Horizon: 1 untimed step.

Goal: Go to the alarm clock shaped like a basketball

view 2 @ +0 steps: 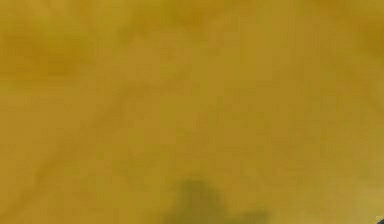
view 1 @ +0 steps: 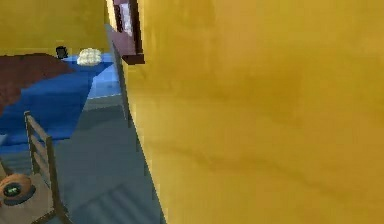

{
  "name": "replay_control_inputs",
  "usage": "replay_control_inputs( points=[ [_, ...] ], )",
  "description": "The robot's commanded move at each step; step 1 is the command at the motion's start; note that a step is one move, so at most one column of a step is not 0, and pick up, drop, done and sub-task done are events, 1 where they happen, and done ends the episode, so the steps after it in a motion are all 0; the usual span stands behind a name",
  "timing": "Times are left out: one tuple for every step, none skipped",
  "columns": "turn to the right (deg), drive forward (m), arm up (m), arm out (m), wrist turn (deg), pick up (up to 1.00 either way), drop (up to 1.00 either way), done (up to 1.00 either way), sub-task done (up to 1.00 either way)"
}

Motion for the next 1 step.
replay_control_inputs(
  points=[
    [0.0, 0.15, 0.0, 0.0, 0.0, 0.0, 0.0, 0.0, 0.0]
  ],
)
